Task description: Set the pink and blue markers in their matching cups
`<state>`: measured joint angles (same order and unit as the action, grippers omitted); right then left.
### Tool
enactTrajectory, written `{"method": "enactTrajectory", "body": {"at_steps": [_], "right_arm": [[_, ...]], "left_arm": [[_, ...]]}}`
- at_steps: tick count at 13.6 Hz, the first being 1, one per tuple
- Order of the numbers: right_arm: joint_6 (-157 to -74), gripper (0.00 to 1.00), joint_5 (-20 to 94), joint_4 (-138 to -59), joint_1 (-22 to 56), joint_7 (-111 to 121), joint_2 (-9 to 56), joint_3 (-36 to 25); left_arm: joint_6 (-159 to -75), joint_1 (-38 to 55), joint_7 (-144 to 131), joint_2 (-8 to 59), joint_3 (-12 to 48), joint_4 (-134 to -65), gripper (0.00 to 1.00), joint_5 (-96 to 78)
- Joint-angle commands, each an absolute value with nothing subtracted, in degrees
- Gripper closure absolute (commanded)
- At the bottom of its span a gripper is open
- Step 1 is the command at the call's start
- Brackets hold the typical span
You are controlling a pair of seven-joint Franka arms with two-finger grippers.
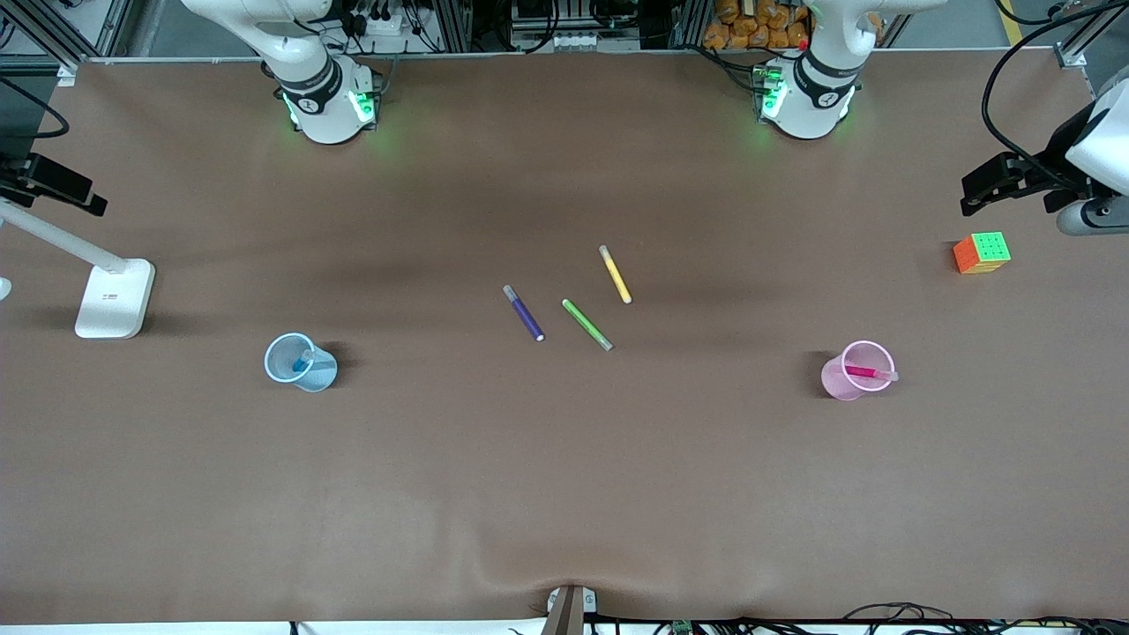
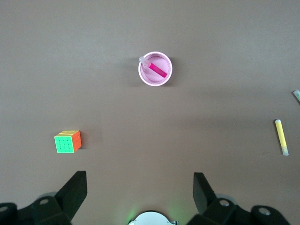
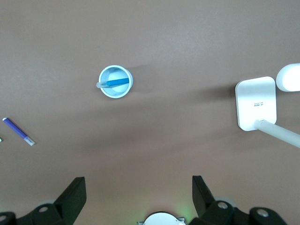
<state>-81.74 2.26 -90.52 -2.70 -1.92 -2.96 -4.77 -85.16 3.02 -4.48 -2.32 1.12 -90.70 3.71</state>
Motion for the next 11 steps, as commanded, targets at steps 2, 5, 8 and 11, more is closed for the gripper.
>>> {"method": "enactTrajectory", "body": {"at_steps": [2,5,8,11], "right_arm": [[-80.7,0.00,3.0,-90.2,-2.2,-2.9,-3.3,-5.0],[-80.8,0.00,3.1,-90.1,-2.0,-2.5,-3.4,-4.4],[-80.5,0.00,3.2,-90.4,-1.7,-2.4,-3.4,-4.4],[-80.5,0.00,3.2,-90.4,-0.6,-2.2,-3.6,-4.4]], "left_arm": [[-85.2,3.2,-3.0,-3.0,1.1,-91.2,0.00,2.6],[-85.2,3.3,-3.0,-3.1,1.1,-91.1,0.00,2.1],[-85.1,3.3,-3.3,-2.8,1.1,-90.4,0.00,2.0],[-84.3,3.2,-3.1,-3.0,1.1,-90.4,0.00,2.0]]}}
